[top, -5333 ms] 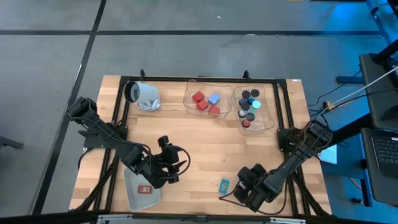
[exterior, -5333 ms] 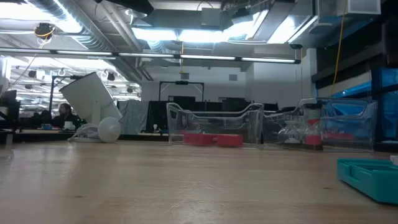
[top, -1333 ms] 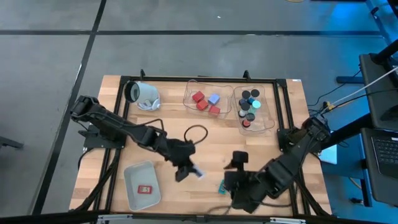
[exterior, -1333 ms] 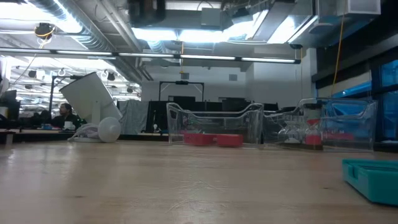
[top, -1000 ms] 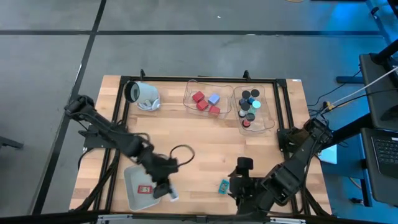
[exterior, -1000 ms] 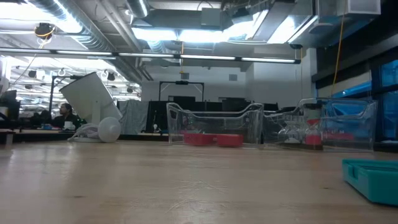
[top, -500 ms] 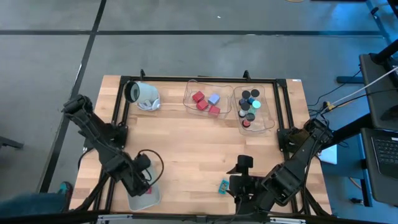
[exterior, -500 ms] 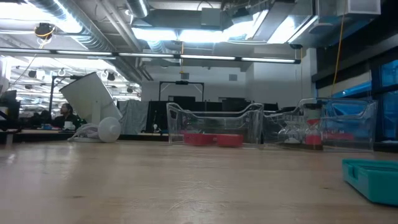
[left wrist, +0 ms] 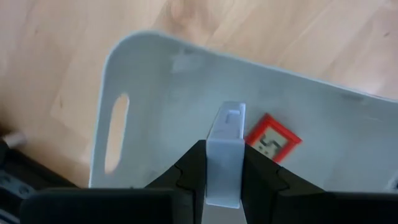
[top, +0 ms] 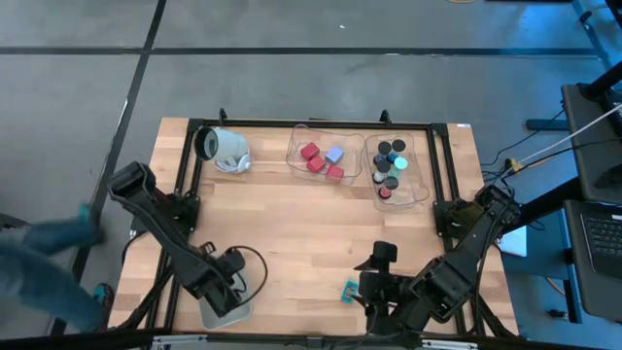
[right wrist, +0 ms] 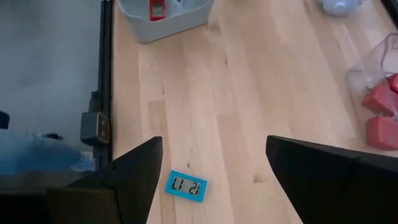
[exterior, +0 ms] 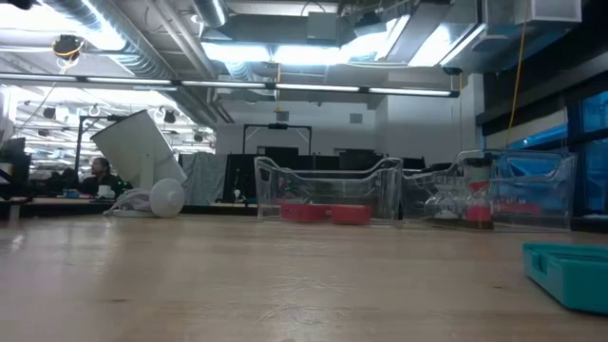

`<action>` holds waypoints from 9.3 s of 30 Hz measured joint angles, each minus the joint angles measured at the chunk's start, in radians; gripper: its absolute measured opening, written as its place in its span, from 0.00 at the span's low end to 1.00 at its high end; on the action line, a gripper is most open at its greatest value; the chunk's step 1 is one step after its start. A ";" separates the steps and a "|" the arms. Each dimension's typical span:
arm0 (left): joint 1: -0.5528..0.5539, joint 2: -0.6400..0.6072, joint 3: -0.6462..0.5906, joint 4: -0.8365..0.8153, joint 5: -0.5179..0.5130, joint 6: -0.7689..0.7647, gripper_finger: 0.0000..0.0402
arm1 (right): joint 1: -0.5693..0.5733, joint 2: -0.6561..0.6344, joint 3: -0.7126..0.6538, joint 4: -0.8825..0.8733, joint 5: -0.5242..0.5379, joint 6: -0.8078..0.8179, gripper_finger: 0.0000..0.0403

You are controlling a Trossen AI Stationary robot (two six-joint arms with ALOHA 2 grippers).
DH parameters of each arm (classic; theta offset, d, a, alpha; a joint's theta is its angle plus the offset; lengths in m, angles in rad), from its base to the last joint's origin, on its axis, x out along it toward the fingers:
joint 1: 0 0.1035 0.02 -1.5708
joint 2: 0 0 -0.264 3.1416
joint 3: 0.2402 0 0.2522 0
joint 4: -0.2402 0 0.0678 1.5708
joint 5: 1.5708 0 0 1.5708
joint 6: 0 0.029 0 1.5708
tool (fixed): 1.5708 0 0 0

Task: Pick & Place Office items
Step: Put the white digital clock into the gray bin, then put the blue digital clock into the gray bin

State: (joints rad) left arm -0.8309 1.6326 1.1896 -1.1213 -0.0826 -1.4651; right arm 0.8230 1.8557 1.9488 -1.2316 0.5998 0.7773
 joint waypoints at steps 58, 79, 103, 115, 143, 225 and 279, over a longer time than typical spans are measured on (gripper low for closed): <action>0.009 0.089 0.107 -0.109 -0.012 0.047 0.49 | 0.004 0.000 0.000 -0.003 -0.198 0.154 0.72; -0.024 0.081 0.389 -0.072 -0.412 0.190 0.49 | -0.005 0.005 -0.392 0.273 -0.333 -0.188 0.72; -0.044 0.081 0.417 -0.057 -0.575 0.218 0.49 | -0.189 0.004 -0.801 0.866 -0.576 -0.891 0.72; -0.029 0.081 0.417 -0.058 -0.582 0.264 0.49 | -0.204 0.048 -0.830 0.922 -0.633 -0.968 0.72; 0.003 0.081 0.417 -0.061 -0.598 0.320 0.49 | -0.220 0.089 -0.768 0.918 -0.609 -0.576 0.36; 0.459 0.066 0.352 0.760 -0.572 0.742 0.62 | -0.139 -0.220 -0.568 0.759 0.585 -1.074 0.39; 0.374 0.060 0.352 0.131 0.035 0.527 0.16 | -0.087 -0.566 -0.568 0.233 -0.186 0.007 0.71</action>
State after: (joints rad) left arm -0.4571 1.6930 1.5421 -0.9906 -0.0474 -0.9379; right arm 0.7365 1.2897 1.3804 -0.9988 0.4137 0.7842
